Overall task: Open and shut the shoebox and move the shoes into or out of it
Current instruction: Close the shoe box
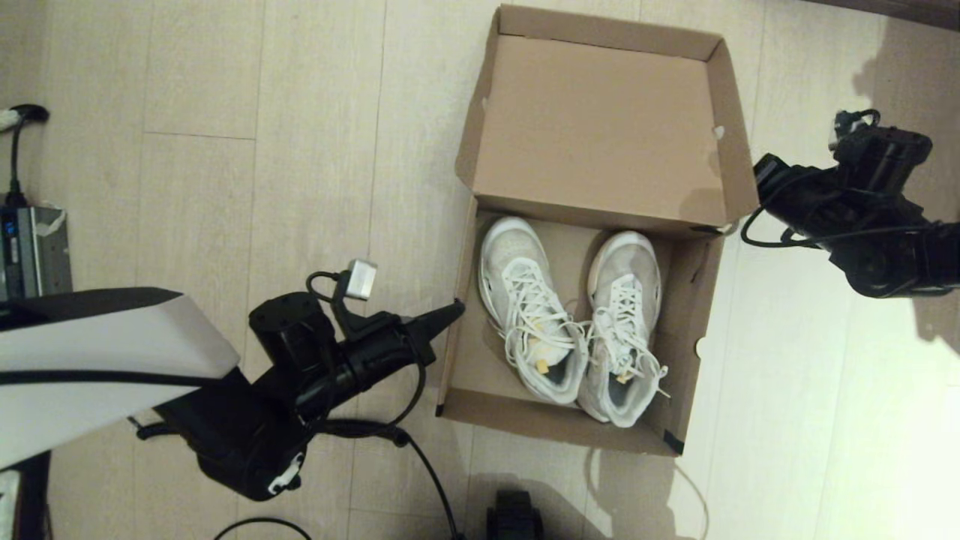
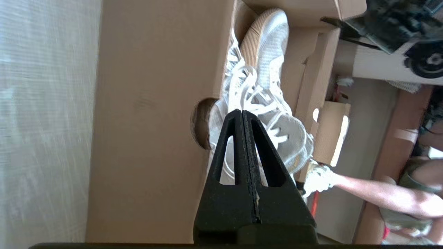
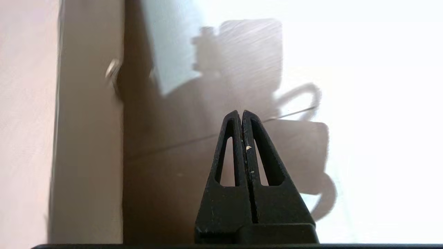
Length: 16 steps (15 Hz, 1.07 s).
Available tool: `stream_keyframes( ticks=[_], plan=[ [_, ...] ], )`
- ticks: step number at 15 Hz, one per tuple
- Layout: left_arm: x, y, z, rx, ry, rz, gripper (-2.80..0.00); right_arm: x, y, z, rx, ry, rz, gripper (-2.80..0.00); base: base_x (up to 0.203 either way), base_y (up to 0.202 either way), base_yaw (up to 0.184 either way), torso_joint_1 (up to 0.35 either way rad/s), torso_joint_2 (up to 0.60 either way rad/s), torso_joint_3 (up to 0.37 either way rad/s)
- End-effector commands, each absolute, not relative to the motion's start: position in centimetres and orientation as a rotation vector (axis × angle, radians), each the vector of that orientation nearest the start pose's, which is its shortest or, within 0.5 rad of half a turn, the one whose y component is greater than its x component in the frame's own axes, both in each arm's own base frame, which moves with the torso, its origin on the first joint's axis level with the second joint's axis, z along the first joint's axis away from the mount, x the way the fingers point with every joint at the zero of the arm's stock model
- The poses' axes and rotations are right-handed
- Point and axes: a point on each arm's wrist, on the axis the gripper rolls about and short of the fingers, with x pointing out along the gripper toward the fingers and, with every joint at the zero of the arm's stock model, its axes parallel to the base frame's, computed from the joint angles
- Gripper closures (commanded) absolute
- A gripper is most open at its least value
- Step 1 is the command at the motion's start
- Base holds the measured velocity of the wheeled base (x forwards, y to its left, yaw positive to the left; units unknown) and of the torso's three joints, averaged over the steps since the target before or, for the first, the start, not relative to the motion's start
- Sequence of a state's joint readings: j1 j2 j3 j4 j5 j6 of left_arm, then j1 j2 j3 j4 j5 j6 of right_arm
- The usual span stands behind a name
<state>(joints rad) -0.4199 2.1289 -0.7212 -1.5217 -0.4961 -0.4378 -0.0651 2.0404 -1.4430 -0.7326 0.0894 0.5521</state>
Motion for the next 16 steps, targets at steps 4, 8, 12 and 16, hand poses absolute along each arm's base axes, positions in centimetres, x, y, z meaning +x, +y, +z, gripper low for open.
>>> stream_keyframes(
  ticks=[4,8,12,16],
  plan=[
    [32.2,-15.2,11.6,-0.404,0.053,-0.913,0.0,42.8,-0.1,26.0,0.549,-0.122,0.105,0.0,0.0,0.0,0.0,0.0,0.0,0.0],
    [32.7,-12.6,12.9,-0.401,0.001,-0.849,0.0,42.8,0.8,25.8,0.552,-0.108,0.121,0.0,0.0,0.0,0.0,0.0,0.0,0.0],
    [36.9,-8.3,17.3,-0.391,-0.218,-0.764,0.0,42.0,-4.2,28.1,0.561,-0.127,0.011,0.0,0.0,0.0,0.0,0.0,0.0,0.0],
    [41.0,-7.4,21.8,-0.401,-0.408,-0.829,0.0,43.6,-4.6,30.5,0.556,-0.109,-0.275,0.0,0.0,0.0,0.0,0.0,0.0,0.0]
  ],
)
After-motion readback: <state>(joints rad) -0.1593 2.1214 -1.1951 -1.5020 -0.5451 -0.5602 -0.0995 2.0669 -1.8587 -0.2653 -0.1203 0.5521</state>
